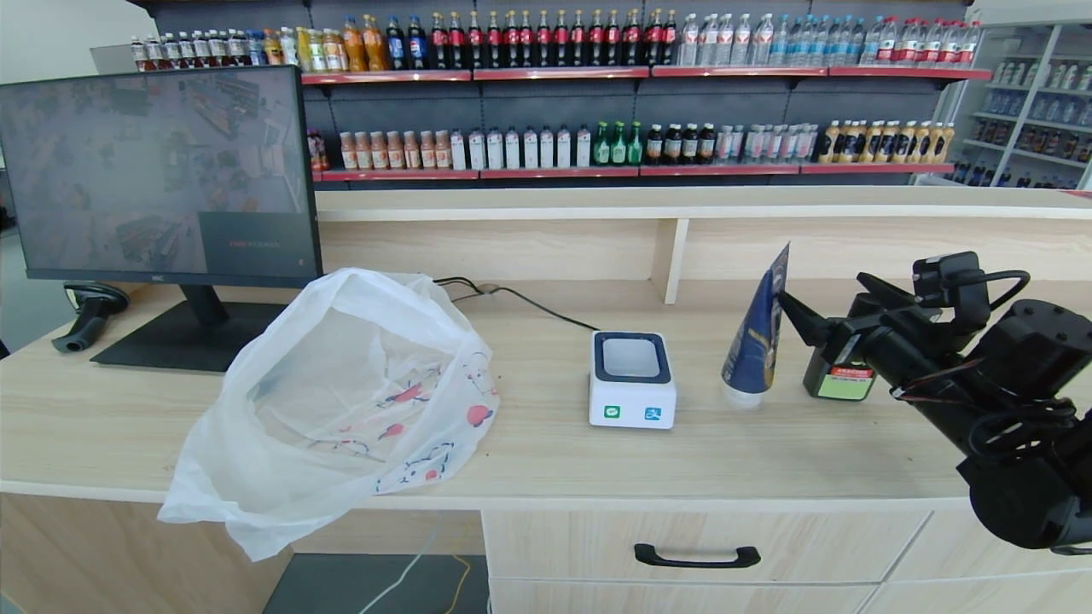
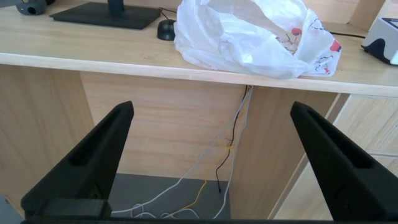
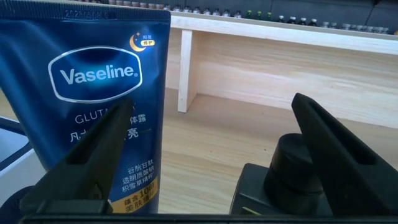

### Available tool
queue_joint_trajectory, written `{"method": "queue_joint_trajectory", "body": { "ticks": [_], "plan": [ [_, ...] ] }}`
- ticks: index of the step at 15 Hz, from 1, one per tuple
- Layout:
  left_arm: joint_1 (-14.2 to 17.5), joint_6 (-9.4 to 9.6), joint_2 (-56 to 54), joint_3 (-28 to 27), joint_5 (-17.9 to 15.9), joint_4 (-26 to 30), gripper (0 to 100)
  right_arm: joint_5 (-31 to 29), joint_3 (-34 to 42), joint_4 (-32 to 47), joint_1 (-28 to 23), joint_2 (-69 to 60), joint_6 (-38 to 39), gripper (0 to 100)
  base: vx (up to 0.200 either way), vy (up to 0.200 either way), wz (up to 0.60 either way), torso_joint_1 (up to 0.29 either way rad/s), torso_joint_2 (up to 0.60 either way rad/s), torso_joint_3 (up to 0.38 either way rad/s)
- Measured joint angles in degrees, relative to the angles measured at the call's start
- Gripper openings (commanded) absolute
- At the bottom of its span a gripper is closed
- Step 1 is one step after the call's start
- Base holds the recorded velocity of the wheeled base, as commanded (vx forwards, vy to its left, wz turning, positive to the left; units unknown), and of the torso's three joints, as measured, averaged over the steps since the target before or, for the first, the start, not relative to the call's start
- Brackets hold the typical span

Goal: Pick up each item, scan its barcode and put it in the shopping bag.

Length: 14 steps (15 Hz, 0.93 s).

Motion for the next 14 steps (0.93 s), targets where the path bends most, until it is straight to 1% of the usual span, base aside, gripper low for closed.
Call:
{"method": "queue_joint_trajectory", "body": {
  "ticks": [14],
  "plan": [
    [0.0, 0.0, 0.0, 0.0, 0.0, 0.0, 100, 0.0, 0.3, 0.3, 0.0, -0.2, 0.1, 100, 0.0, 0.0, 0.0, 0.0, 0.0, 0.0]
  ]
}}
